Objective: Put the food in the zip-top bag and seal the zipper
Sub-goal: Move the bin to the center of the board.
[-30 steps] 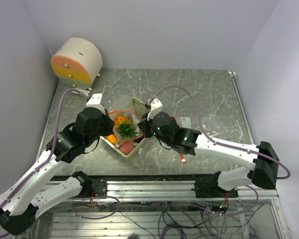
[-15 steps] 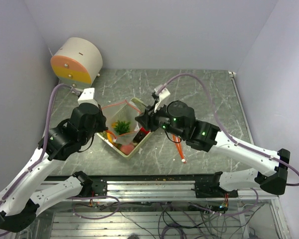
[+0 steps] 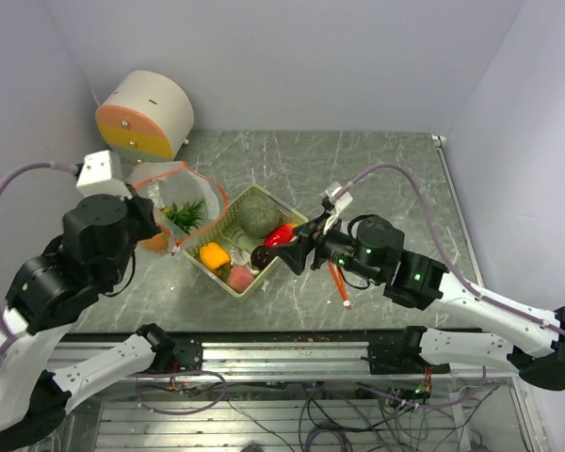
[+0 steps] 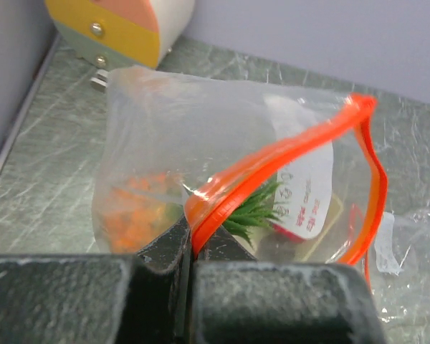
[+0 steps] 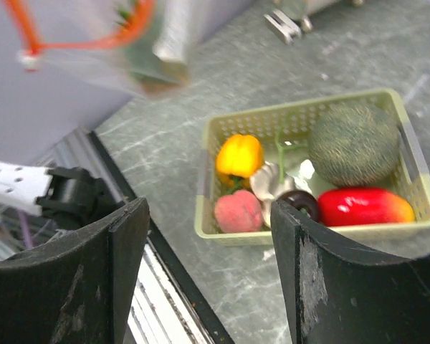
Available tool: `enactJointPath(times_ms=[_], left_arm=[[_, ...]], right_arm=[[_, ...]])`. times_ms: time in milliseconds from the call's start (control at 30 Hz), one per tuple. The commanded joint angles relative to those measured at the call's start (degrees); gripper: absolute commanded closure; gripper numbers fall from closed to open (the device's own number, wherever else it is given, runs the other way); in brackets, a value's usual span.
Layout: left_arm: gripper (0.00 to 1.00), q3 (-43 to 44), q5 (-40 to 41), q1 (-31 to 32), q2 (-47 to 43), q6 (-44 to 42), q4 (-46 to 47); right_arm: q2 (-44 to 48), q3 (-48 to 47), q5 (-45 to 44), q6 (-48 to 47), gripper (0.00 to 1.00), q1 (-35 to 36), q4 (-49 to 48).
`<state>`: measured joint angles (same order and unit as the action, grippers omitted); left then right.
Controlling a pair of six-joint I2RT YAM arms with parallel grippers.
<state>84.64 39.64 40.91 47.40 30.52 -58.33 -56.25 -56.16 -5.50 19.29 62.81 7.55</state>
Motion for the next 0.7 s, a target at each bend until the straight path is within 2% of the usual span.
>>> enactJointPath(times_ms=[0, 200, 400, 667], left_arm=[[0.93, 0.04, 4.94, -0.3, -3.37, -0.97, -2.34], [0.93, -3.99, 5.97, -0.31, -3.21, 0.61, -4.0], [0.93, -6.96, 4.81, -0.31, -4.64, 0.16, -2.49], [0.93, -7.38, 4.41, -0.3, -6.59, -0.11, -3.67]], right_arm=[[-4.73, 0.92, -10.88, 5.1, 0.32, -0.24, 4.32], [-15.83, -2.87, -21.65, 11.9, 0.32, -0.77, 7.5], [-24.96, -2.31, -19.21, 18.42, 0.32, -5.25, 3.94], [-37.11, -3.89, -15.72, 23.51, 0.38, -8.9, 0.18]])
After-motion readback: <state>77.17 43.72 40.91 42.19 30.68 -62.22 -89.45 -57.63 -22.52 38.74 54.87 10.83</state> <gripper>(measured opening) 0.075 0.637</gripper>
